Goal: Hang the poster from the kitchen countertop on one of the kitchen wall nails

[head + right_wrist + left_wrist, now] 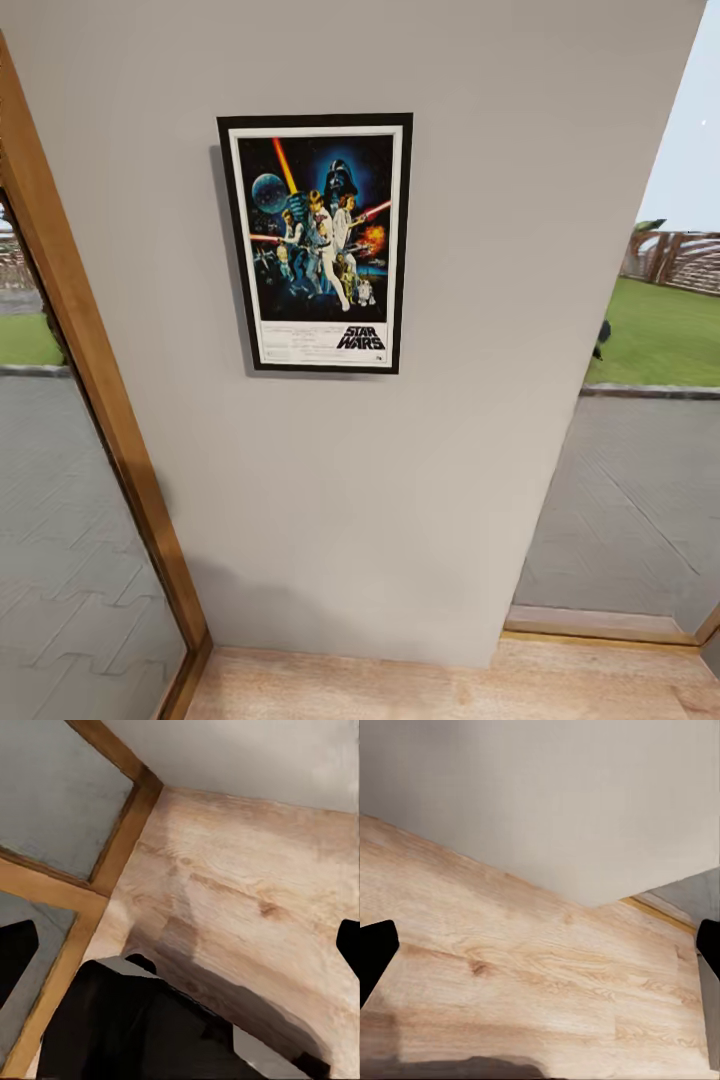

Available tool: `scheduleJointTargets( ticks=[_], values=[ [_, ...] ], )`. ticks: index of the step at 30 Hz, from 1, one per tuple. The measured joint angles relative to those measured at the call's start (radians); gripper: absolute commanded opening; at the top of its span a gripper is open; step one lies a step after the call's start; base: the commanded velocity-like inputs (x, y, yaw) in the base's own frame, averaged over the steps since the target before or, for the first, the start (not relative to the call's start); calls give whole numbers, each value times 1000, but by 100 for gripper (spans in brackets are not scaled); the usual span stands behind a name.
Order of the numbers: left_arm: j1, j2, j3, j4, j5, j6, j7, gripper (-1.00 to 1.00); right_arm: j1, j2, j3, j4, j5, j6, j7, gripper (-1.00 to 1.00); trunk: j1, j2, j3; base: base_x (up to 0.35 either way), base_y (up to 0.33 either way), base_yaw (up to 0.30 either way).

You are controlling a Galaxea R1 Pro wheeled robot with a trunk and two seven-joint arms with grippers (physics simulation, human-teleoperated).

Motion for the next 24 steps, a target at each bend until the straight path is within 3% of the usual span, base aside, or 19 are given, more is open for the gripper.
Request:
scheduleJointTargets(
  ticks=[1,2,8,14,17,21,24],
  values=[
    [0,-1,-1,0,0,-1,23,100,0,1,-2,12,-4,-3,-35,100,0,0,1,0,0,0],
    [0,-8,-4,0,0,-2,93,100,1,4,-1,33,-15,-6,-113,100,0,0,3,0,0,0],
    [0,-53,-13,-1,-4,-22,240,100,1,9,-1,53,-32,-9,-197,100,0,0,12,0,0,0],
    [0,-65,-15,-1,-4,-33,275,100,2,23,-1,57,-34,-9,-292,100,0,-1,22,0,0,0],
    [0,-66,-15,-1,-5,-35,282,100,2,64,0,58,-34,-8,-430,100,0,0,27,0,0,0],
    [0,-67,-14,-2,-5,-36,284,100,2,87,0,58,-33,-7,-524,100,0,0,34,0,0,0],
    [0,-66,-14,-2,-5,-37,284,100,2,93,0,58,-33,-7,-554,100,0,0,38,0,0,0]
  ],
)
